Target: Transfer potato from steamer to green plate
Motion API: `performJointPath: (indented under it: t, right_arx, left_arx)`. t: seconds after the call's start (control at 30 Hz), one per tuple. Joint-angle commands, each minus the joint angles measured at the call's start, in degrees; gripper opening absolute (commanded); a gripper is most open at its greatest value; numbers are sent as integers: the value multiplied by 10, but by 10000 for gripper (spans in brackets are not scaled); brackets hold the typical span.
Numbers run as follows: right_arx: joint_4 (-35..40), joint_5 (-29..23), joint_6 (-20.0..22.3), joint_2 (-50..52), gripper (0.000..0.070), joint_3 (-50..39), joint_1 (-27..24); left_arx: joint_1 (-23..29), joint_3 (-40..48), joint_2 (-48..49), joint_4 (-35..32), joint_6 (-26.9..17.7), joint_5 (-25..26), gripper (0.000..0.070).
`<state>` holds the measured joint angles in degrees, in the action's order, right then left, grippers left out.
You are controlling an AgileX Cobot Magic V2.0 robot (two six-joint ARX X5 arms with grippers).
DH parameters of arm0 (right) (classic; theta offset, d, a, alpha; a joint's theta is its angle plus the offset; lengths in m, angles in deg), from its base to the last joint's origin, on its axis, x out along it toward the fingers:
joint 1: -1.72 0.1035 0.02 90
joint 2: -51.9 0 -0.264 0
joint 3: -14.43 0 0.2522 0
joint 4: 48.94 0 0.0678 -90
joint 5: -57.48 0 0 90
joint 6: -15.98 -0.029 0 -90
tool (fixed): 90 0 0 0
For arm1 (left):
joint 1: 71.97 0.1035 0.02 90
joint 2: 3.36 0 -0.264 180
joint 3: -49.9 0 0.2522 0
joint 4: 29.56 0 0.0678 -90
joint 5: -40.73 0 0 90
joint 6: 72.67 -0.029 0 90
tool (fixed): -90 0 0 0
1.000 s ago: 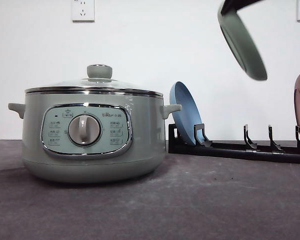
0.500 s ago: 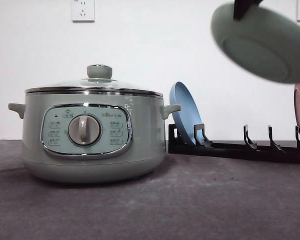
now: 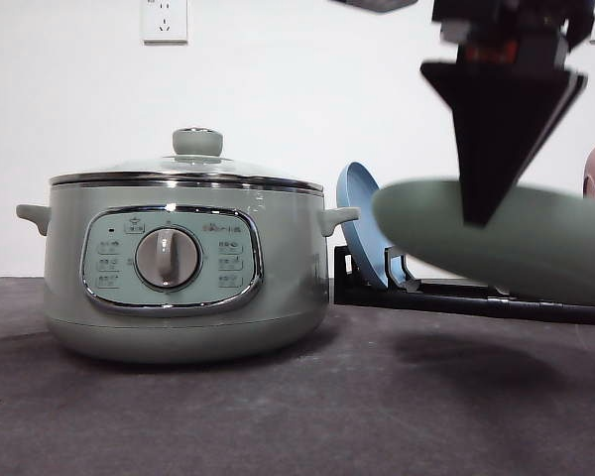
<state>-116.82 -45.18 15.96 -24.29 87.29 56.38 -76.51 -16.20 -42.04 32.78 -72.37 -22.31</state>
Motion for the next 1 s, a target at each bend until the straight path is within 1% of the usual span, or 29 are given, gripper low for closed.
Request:
performJointPath:
  t: [0.0, 0.17, 0.43, 0.57, 0.63, 0.67, 0.73, 0.77, 0.83, 0.97]
  right_arx:
    - [16, -8, -13, -17, 4, -6, 15]
    - [57, -9, -15, -59, 4, -34, 37]
    - [78, -7, -16, -138, 4, -37, 44]
    - [78, 19, -26, -160, 11, -37, 45]
    - [79, 28, -30, -163, 77, -37, 45]
    - [81, 28, -30, -163, 134, -37, 45]
    - [83, 28, -33, -163, 282, -37, 45]
    - [83, 28, -36, -163, 319, -37, 45]
    - [83, 29, -41, -163, 372, -37, 45]
    - [83, 41, -49, -162, 381, -36, 45]
  left_arx:
    - [-1, -12, -2, -5, -9, 1, 595]
    - [-1, -12, -2, -5, -9, 1, 595]
    - [-1, -12, -2, -5, -9, 1, 595]
    - [-1, -12, -2, -5, -9, 1, 595]
    - [-1, -12, -2, -5, -9, 1, 595]
    - [-1, -12, -2, -5, -9, 1, 595]
    - [-1, -12, -2, -4, -9, 1, 595]
    - [-1, -12, -2, -5, -9, 1, 595]
    - [-1, -12, -2, -5, -9, 1, 595]
    - [-1, -12, -2, -3, -9, 1, 595]
